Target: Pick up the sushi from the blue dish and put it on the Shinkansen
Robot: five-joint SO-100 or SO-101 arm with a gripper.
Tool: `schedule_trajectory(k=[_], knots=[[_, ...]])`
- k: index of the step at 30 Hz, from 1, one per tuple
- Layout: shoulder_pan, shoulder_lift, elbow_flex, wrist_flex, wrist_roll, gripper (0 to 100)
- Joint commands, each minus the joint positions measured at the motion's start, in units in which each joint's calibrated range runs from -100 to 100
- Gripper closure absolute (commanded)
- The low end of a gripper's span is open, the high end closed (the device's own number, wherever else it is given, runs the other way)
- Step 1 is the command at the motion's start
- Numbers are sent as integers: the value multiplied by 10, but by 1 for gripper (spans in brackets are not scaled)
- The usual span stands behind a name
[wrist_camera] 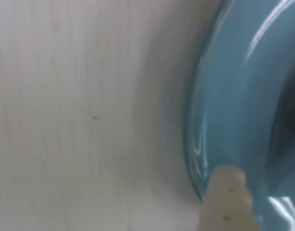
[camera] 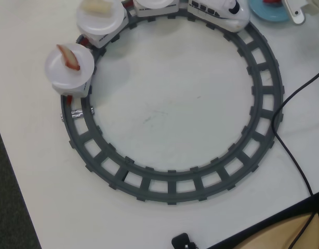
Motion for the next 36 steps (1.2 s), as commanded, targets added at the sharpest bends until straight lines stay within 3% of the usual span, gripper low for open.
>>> schedule_trajectory(k=[1, 11, 14, 18, 26, 36], knots=[[-7, 14, -65, 9, 4, 59], [-11, 156, -253, 111, 4, 63], [-11, 163, -258, 111, 4, 75], [-9, 163, -258, 108, 0, 99], [10, 103, -246, 113, -2, 98], [46, -207, -99, 114, -2, 98]])
